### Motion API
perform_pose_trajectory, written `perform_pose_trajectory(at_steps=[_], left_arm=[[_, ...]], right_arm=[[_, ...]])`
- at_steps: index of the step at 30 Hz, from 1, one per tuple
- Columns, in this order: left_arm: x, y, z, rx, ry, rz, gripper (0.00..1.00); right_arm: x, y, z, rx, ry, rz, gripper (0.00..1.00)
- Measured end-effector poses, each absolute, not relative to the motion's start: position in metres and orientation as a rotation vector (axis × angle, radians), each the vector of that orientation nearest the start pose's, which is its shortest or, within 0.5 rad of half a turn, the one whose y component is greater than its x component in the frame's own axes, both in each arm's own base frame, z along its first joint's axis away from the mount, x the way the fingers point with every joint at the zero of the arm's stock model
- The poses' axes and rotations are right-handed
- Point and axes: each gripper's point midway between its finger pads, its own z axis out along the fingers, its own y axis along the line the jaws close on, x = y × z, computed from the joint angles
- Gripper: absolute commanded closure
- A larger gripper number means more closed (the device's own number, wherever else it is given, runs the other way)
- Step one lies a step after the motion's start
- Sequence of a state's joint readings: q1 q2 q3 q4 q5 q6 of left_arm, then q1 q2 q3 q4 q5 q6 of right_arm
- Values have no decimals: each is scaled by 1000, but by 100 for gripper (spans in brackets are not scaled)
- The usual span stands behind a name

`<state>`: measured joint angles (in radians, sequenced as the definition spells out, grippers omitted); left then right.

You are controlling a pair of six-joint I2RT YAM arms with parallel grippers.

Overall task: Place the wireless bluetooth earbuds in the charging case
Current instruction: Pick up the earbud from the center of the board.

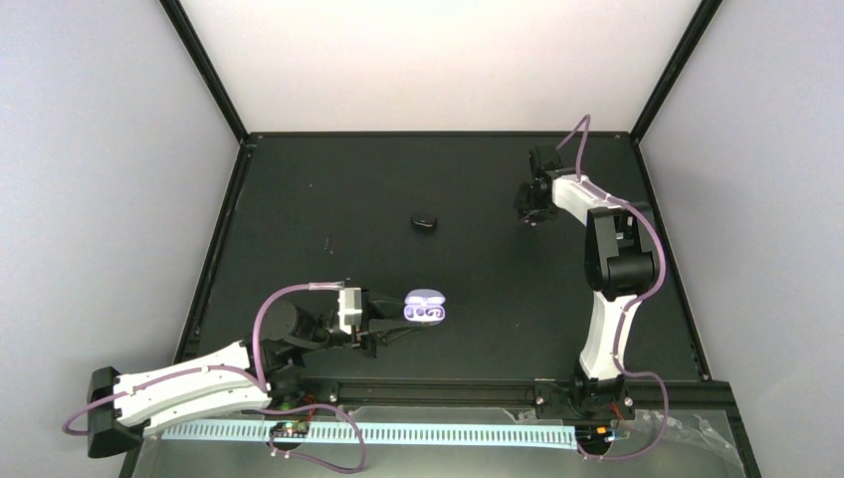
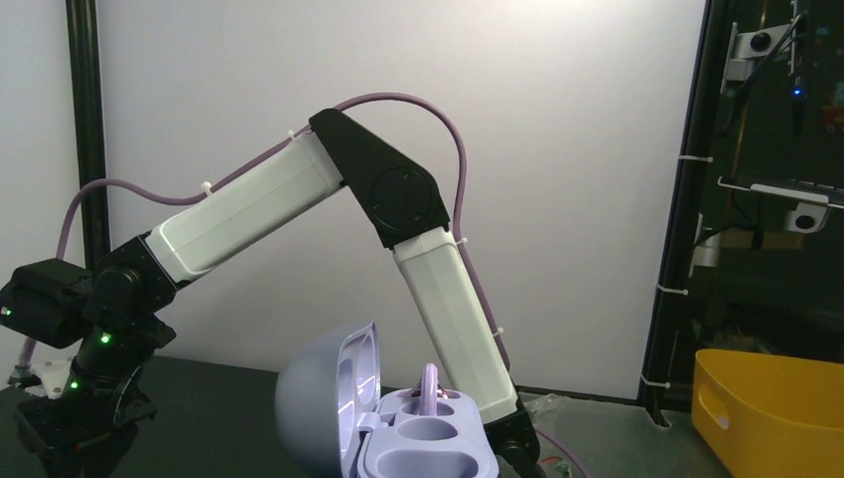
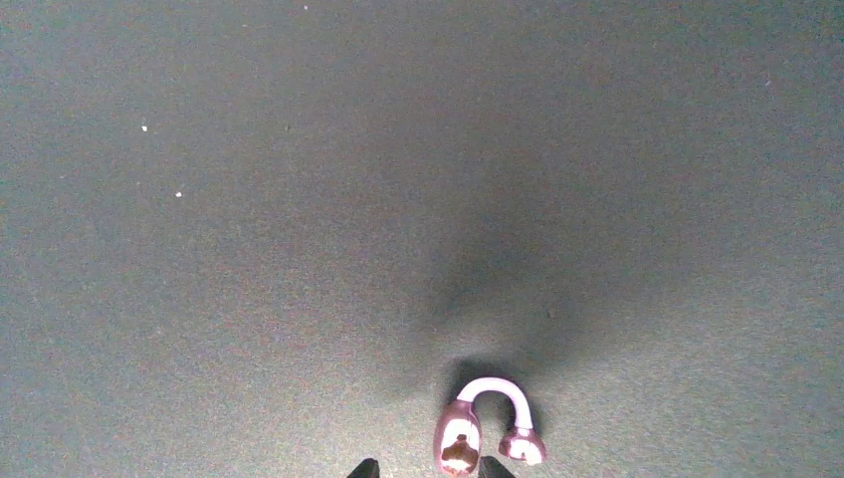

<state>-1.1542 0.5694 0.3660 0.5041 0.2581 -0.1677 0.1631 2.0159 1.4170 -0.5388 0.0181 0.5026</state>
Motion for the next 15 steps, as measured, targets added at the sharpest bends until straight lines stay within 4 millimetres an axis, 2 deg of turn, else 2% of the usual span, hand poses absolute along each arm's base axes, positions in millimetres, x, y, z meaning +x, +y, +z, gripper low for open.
perform_pose_trajectory(at_steps=[3,9,15], left_arm=[[73,-273,336,864,1095,-1285,99],[73,-274,336,865,1097,-1284,99],[73,-274,335,865,1098,-1284,98]], right_arm=[[469,72,46,444,2685,148,75],[489,71,66,395,2644,126,75],[483,68,41,382,2715,72,75]])
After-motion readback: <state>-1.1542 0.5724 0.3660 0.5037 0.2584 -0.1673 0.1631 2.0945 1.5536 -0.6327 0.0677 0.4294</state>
